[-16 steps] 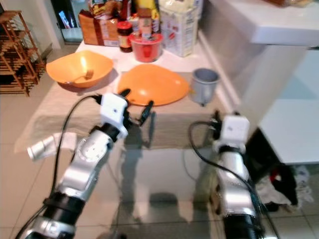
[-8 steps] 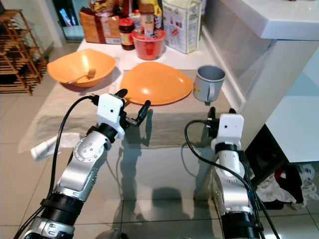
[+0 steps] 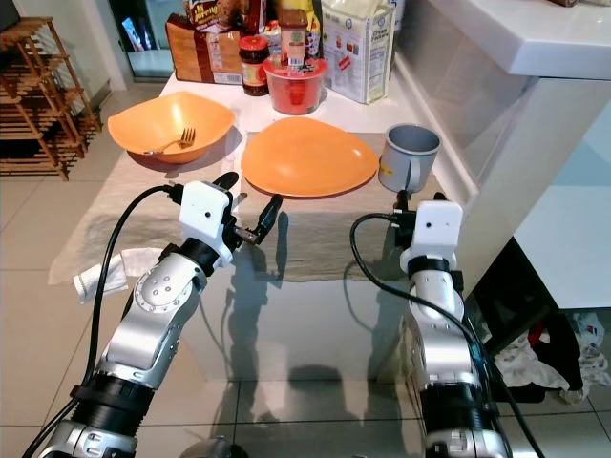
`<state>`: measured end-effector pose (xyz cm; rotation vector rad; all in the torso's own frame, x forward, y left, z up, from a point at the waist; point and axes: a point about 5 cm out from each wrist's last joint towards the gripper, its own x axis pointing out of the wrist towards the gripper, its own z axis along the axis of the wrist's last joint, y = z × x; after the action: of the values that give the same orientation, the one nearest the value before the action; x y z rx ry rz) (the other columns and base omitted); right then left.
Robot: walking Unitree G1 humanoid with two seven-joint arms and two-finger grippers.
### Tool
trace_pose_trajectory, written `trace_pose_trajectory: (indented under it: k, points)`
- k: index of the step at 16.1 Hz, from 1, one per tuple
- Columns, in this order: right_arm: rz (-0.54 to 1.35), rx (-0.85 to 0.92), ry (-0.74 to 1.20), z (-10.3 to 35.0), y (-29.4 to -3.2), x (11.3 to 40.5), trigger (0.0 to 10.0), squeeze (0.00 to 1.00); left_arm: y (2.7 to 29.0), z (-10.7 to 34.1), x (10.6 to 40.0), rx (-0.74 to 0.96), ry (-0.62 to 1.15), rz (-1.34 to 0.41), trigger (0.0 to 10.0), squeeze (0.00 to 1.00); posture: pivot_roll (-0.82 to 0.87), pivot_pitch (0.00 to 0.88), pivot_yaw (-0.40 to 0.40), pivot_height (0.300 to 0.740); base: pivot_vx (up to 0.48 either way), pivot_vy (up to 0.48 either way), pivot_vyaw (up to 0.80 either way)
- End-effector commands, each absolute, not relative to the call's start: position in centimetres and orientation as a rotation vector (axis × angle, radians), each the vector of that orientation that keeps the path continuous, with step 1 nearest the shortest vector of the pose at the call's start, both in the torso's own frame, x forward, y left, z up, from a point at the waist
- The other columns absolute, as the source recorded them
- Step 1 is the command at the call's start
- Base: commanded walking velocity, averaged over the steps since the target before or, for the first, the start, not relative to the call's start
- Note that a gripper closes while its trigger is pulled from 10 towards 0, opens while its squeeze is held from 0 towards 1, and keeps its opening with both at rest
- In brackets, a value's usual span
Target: Setting the table
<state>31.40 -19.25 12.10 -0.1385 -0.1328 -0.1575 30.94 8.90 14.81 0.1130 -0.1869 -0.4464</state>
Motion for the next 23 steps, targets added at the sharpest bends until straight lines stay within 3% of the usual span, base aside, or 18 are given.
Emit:
trace_pose_trajectory:
  k: [1, 10, 11, 12, 23]
  points:
    - [-0.178, -0.137, -0.141, 12.5, -19.8, 31.9, 10.0, 0.0, 9.2, 15.0, 30.8, 0.127, -0.19, -0.443, 10.0, 0.0, 0.09, 0.0, 0.008, 0.722, 0.0, 0.0, 0.0]
    - [-0.199, -0.148, -0.159, 13.1, -20.6, 33.1, 10.0, 0.0, 10.2, 14.9, 29.8, 0.148, -0.167, -0.431, 10.0, 0.0, 0.12, 0.0, 0.006, 0.722, 0.0, 0.0, 0.0]
    - [-0.198, -0.146, -0.162, 13.1, -20.6, 33.2, 5.5, 0.0, 10.2, 14.9, 29.8, 0.149, -0.166, -0.431, 10.0, 0.0, 0.12, 0.0, 0.006, 0.722, 0.0, 0.0, 0.0]
    - [-0.188, -0.141, -0.167, 13.2, -20.5, 33.2, 0.0, 0.0, 10.1, 15.0, 29.8, 0.149, -0.164, -0.432, 10.0, 0.0, 0.12, 0.0, 0.005, 0.722, 0.0, 0.0, 0.0]
    - [-0.188, -0.138, -0.176, 12.9, -20.5, 32.6, 0.0, 0.0, 9.8, 14.9, 30.2, 0.156, -0.153, -0.426, 10.0, 0.0, 0.1, 0.0, 0.009, 0.722, 0.0, 0.0, 0.0]
